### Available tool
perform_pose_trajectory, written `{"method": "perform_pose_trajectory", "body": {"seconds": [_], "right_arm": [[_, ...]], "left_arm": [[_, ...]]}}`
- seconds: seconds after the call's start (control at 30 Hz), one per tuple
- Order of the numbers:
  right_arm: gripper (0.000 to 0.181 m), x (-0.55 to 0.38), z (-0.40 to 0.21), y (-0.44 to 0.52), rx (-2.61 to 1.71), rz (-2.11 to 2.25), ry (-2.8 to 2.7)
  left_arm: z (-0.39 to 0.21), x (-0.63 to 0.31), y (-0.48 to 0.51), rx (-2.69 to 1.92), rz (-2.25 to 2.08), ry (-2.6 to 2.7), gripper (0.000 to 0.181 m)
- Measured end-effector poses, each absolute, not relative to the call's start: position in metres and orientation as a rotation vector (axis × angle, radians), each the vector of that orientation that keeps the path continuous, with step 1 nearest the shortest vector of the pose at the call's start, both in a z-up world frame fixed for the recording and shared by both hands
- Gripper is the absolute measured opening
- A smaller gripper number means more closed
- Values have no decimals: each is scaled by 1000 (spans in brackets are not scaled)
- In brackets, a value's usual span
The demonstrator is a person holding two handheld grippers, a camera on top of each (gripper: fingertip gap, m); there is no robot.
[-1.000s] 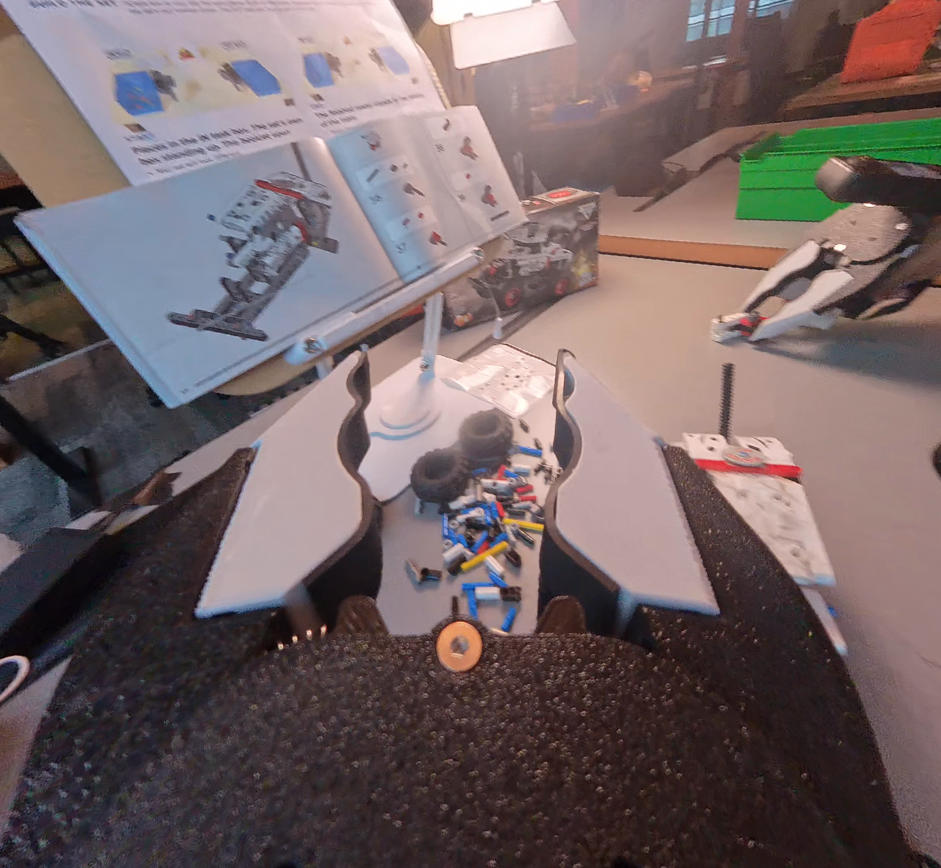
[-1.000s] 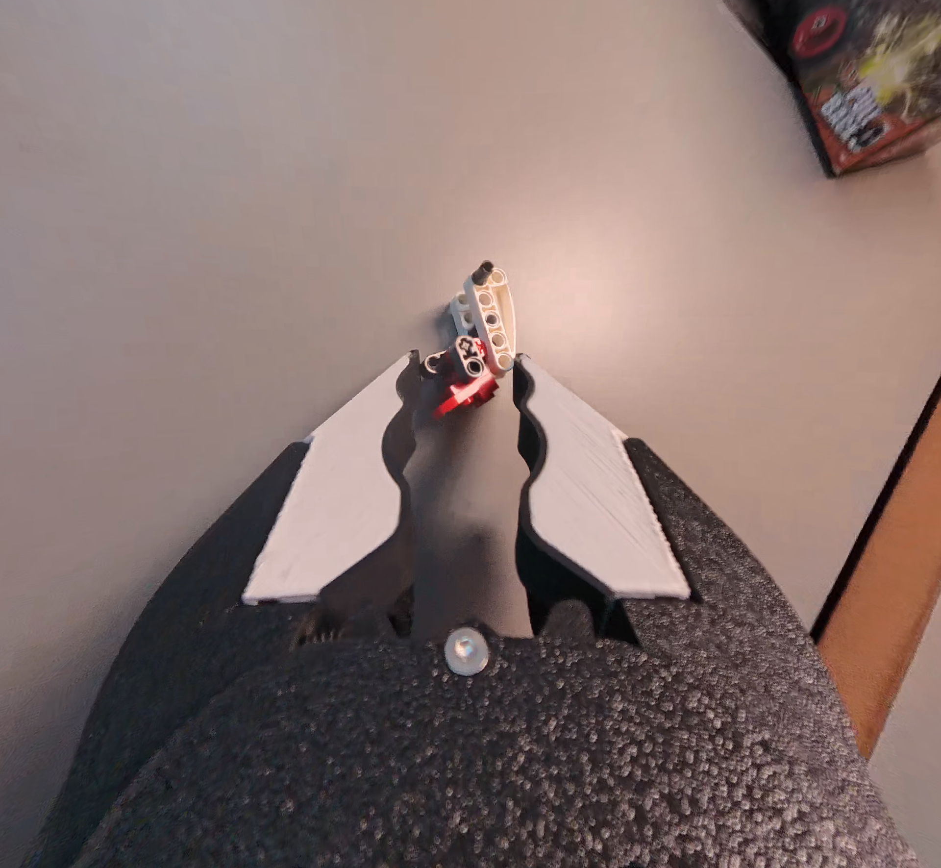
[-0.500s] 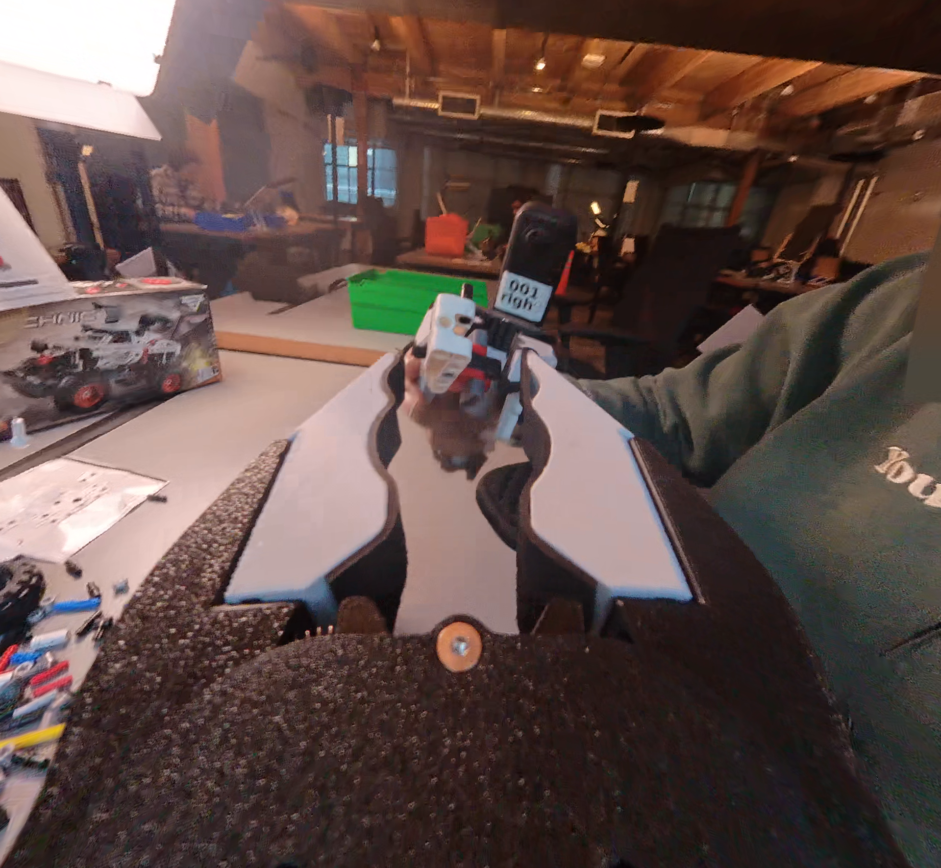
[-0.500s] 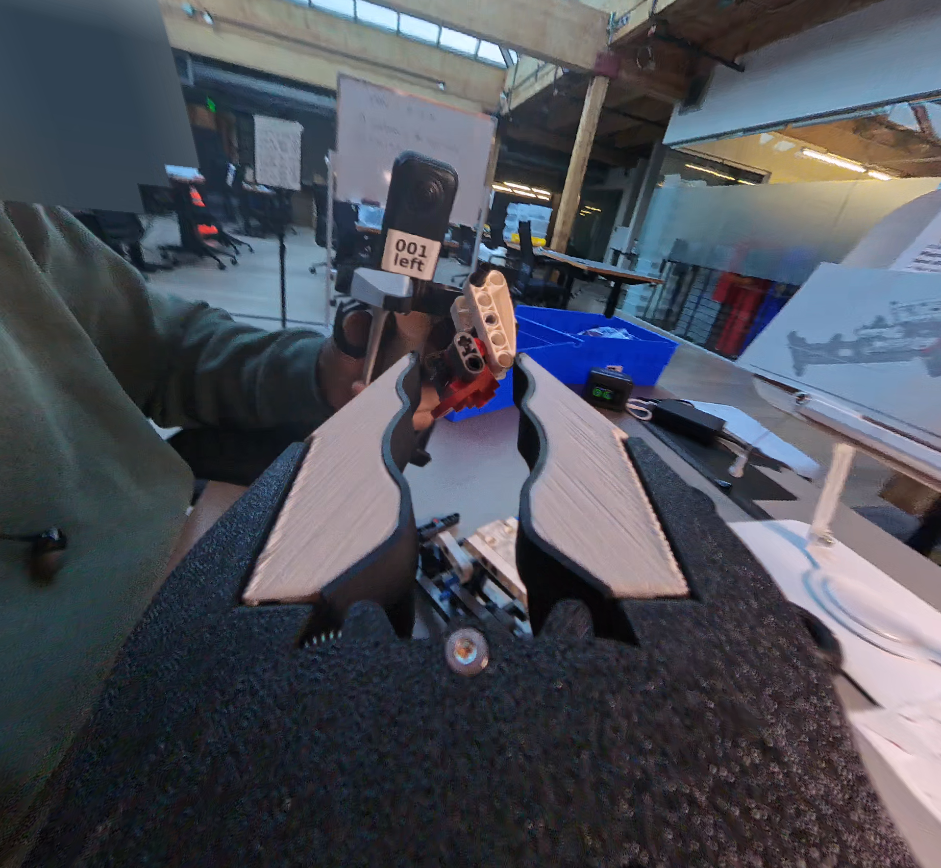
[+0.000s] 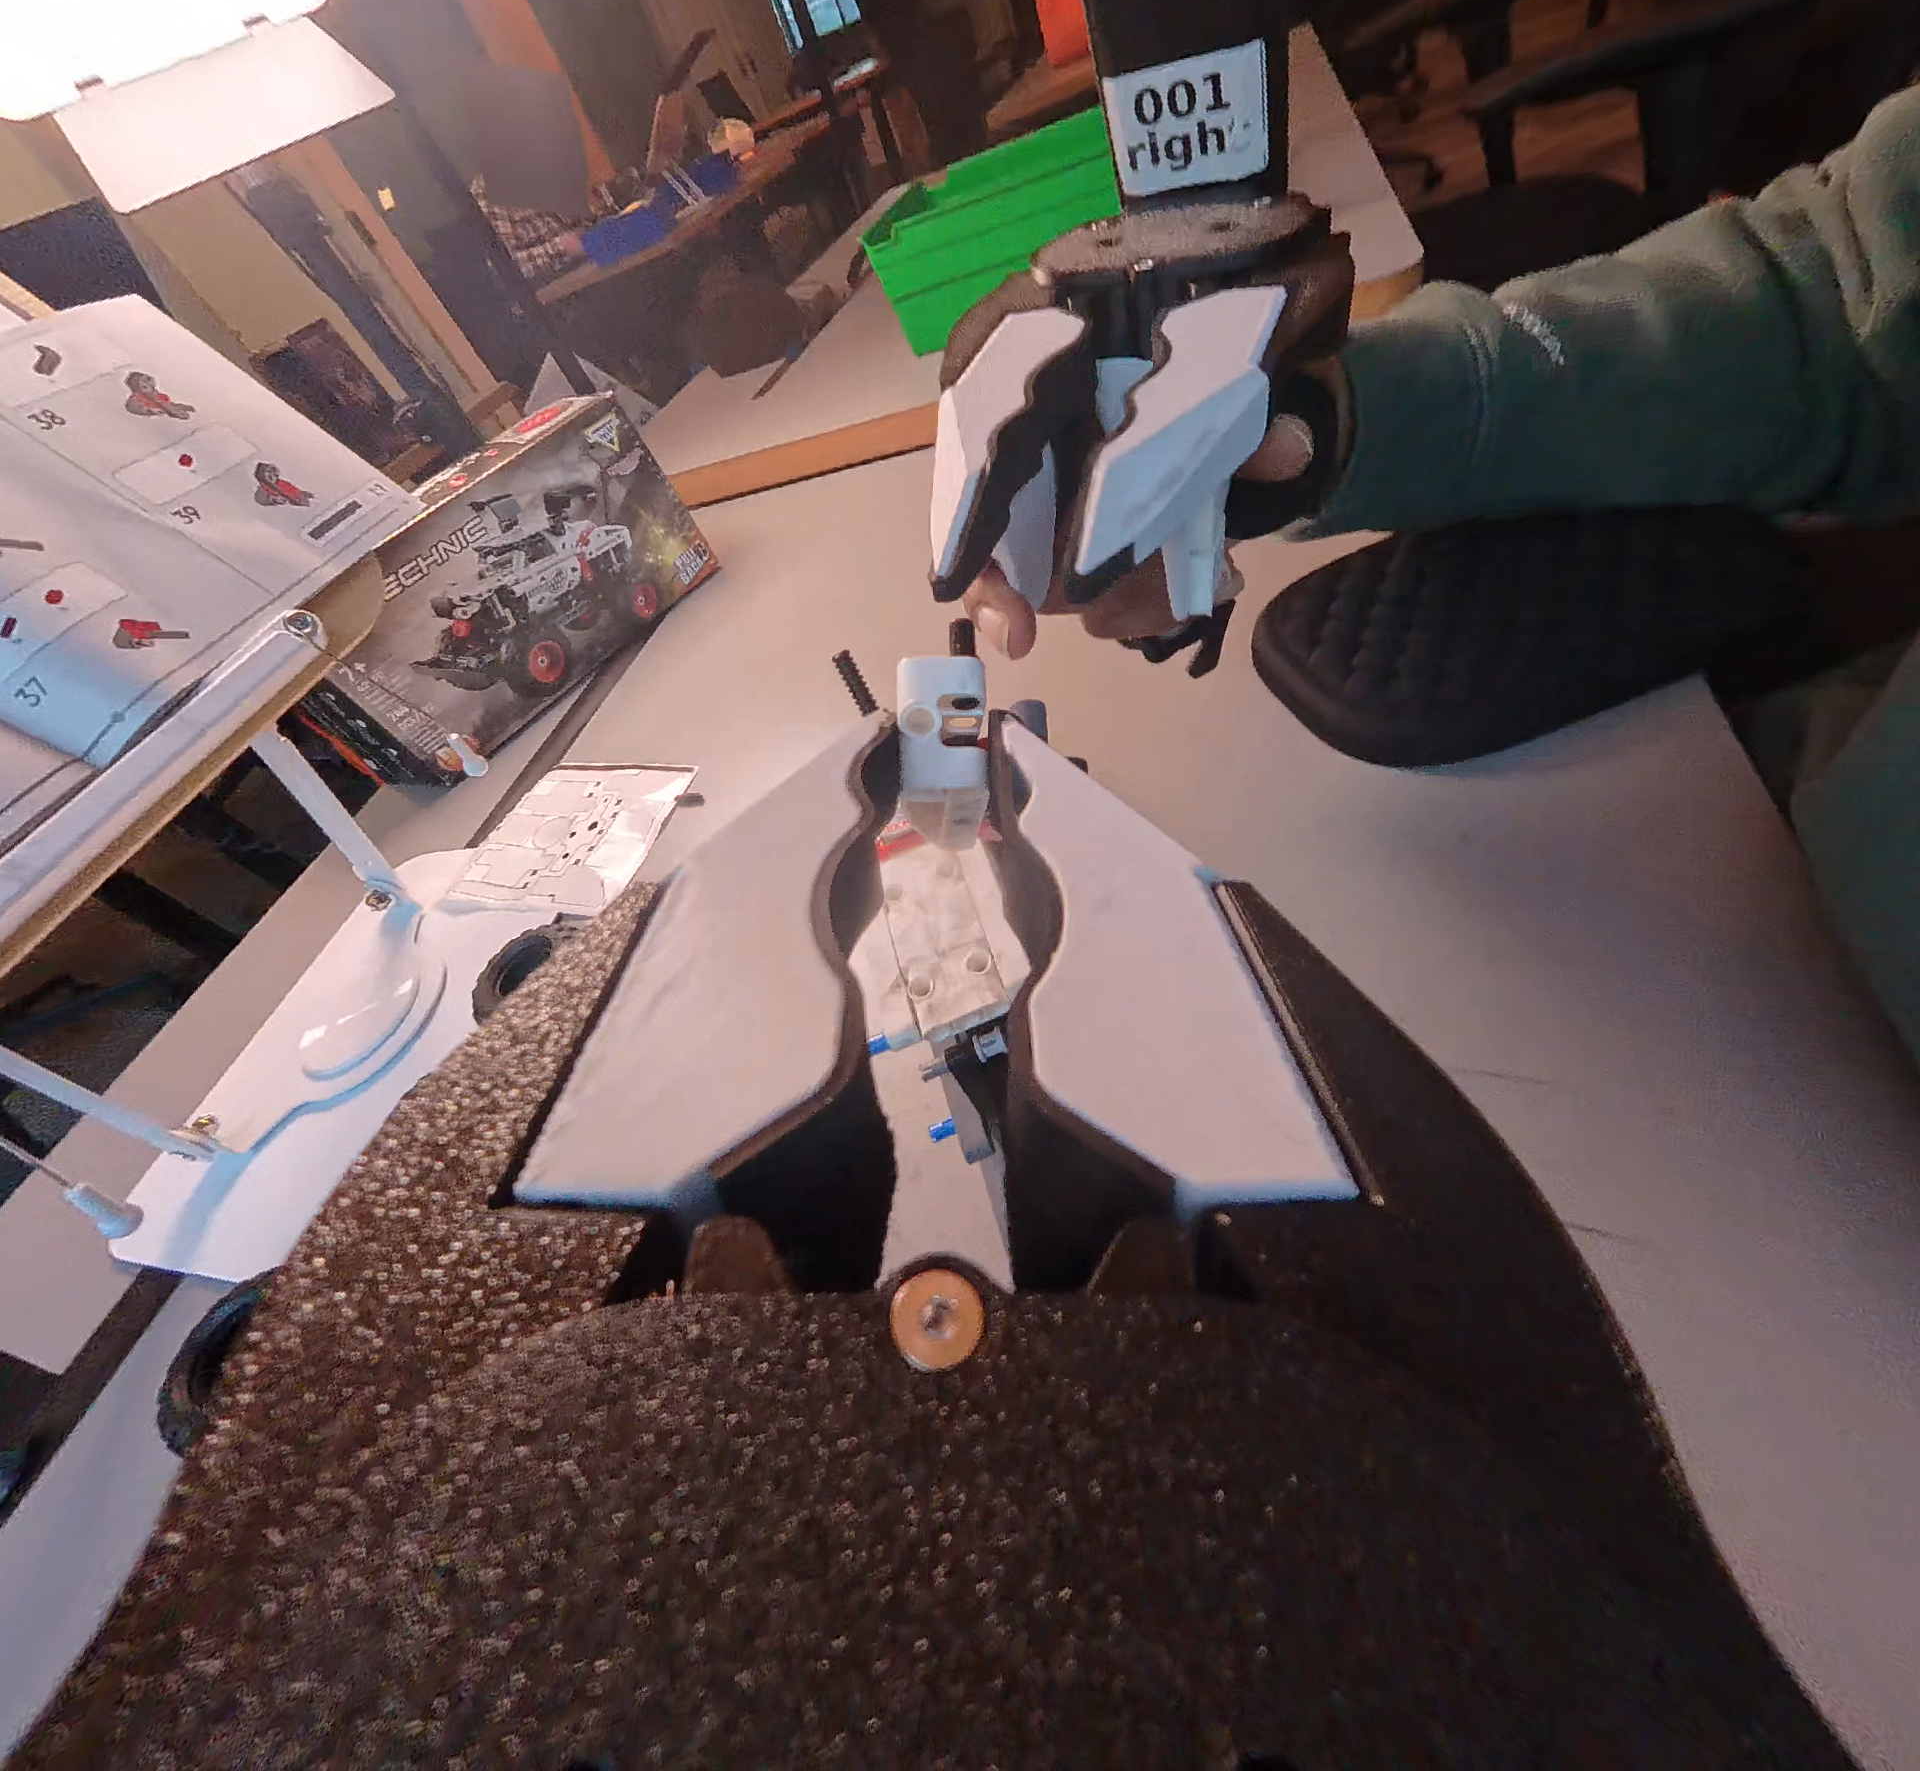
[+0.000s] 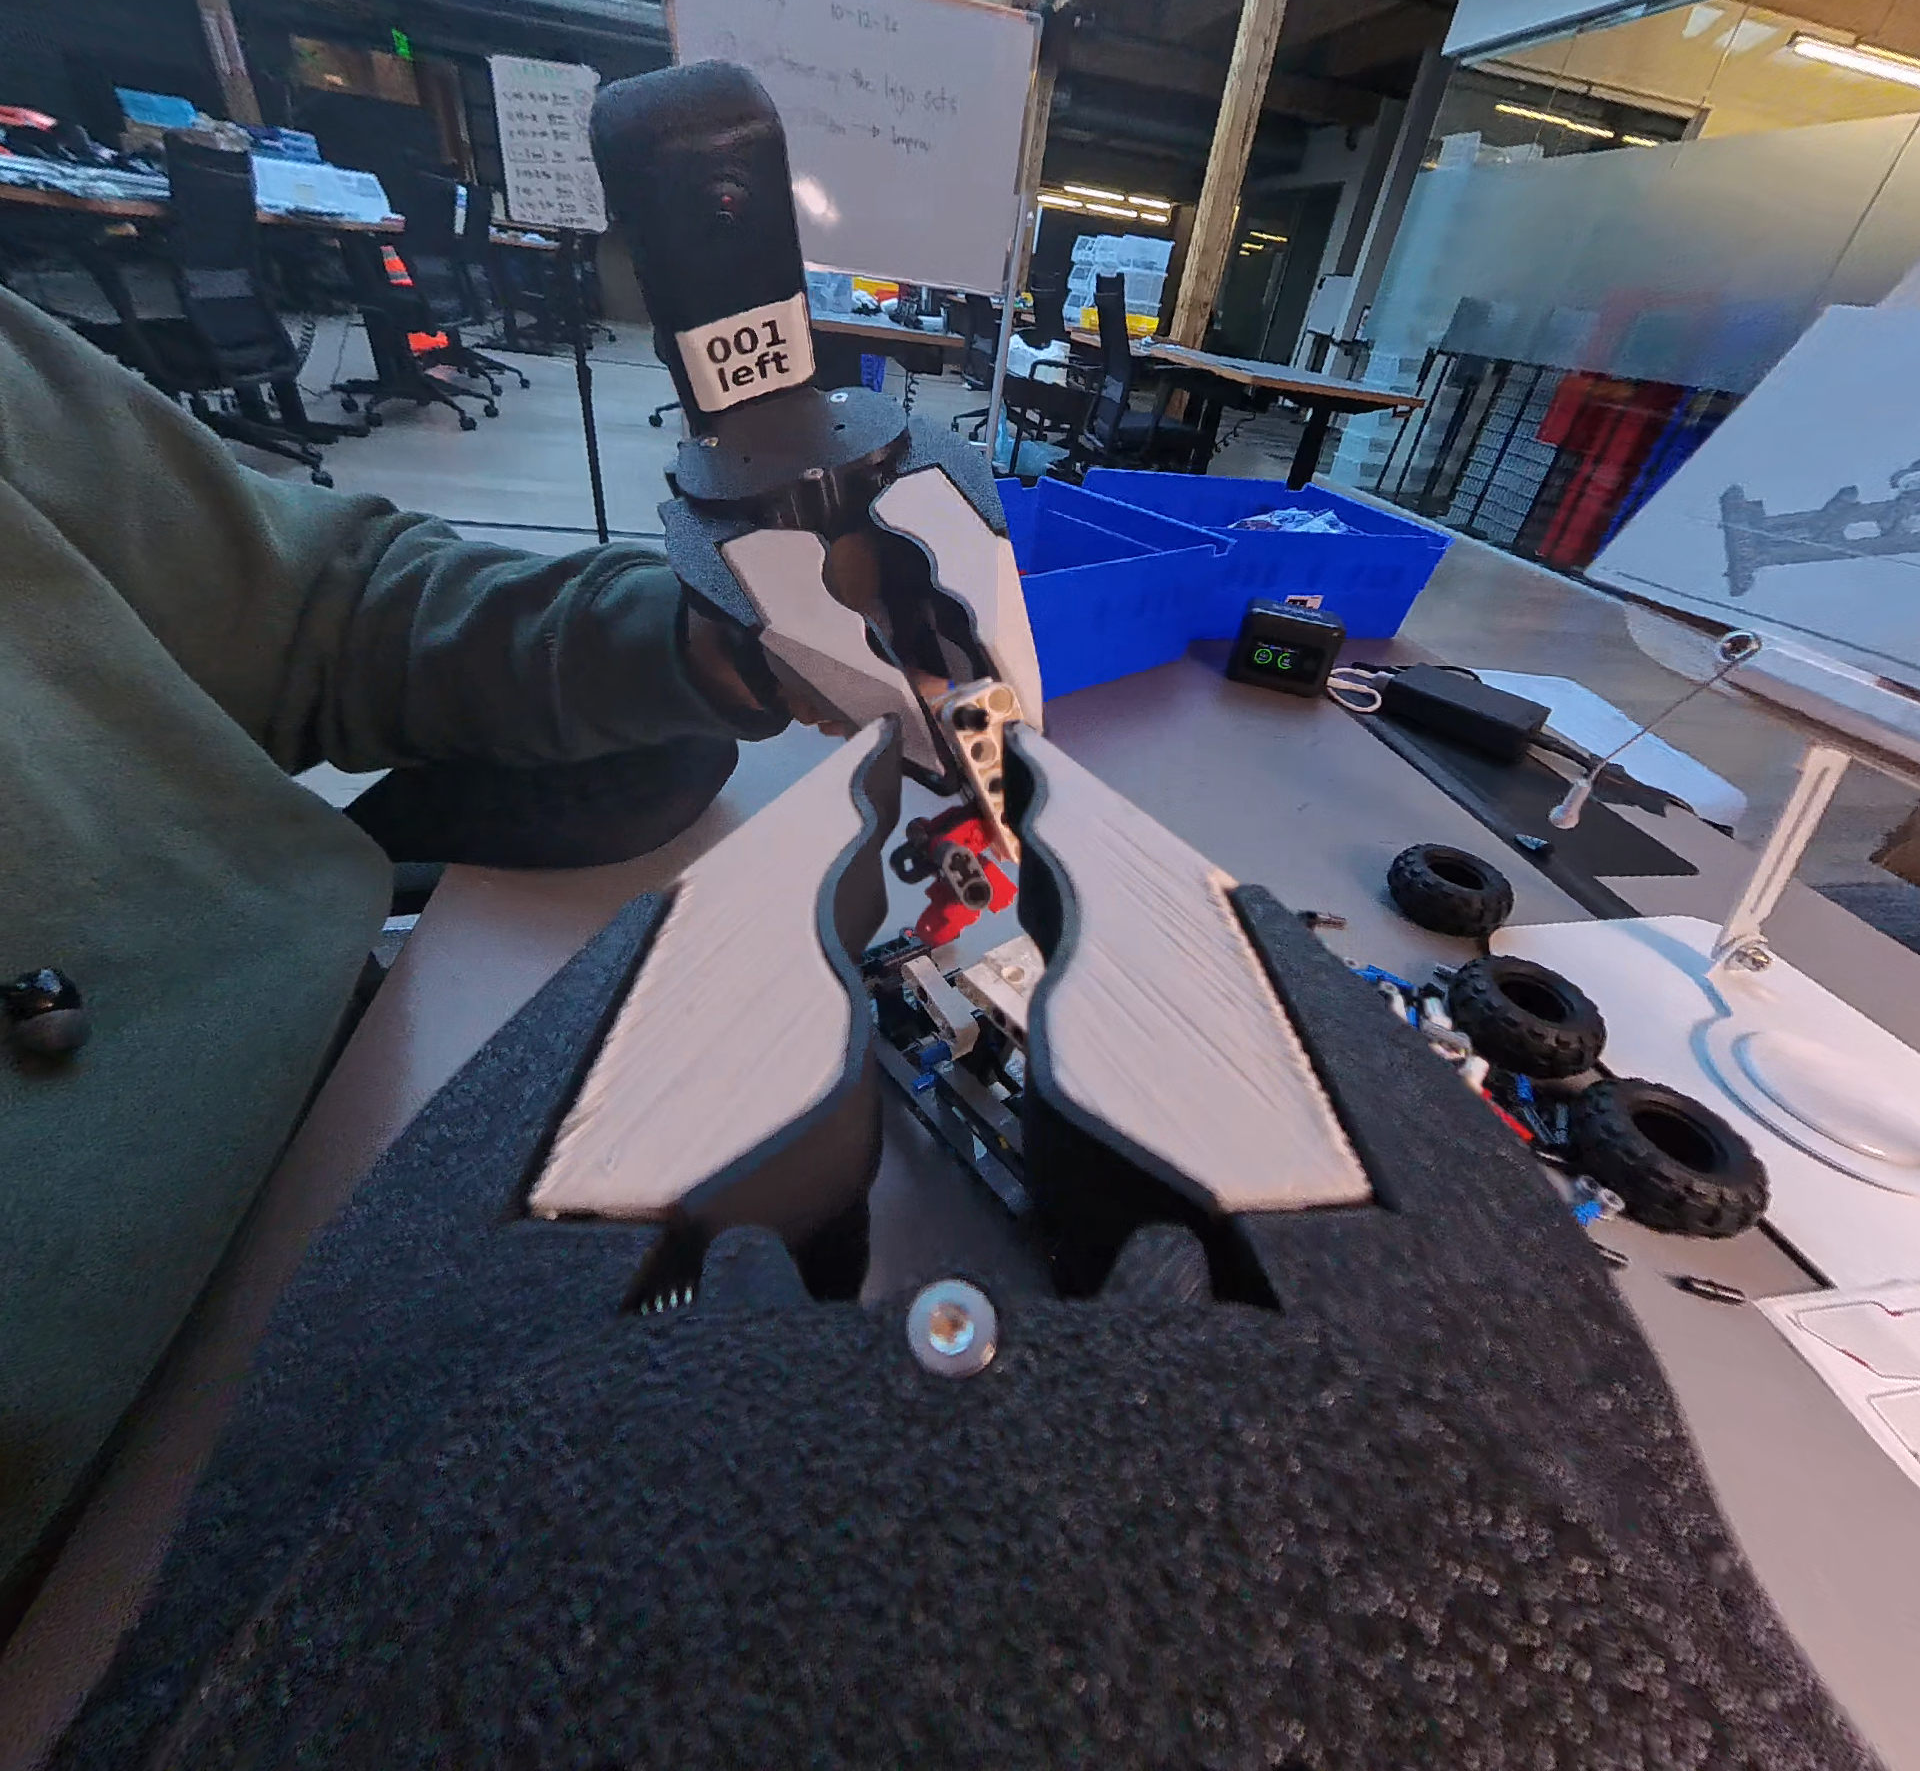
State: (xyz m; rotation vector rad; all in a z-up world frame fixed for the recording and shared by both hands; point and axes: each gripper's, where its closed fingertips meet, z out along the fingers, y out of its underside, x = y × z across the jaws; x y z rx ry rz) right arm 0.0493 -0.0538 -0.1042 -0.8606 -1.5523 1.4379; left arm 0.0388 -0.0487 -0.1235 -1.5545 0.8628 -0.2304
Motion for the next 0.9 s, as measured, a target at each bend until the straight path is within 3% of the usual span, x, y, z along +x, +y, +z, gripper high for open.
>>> {"method": "perform_pose_trajectory", "body": {"seconds": [0.53, 0.73, 0.9], "right_arm": [[4, 48, -118, -66, -837, 1395, -1640], [1, 61, -106, -74, -812, 1680, -1636], [2, 85, -71, 2, -883, 1638, -1373]], "left_arm": [[-136, 52, -57, -1581, -224, 958, 15], [-121, 60, -69, -1516, -314, 964, 15], [-87, -1, -77, -1473, -341, 760, 15]]}}
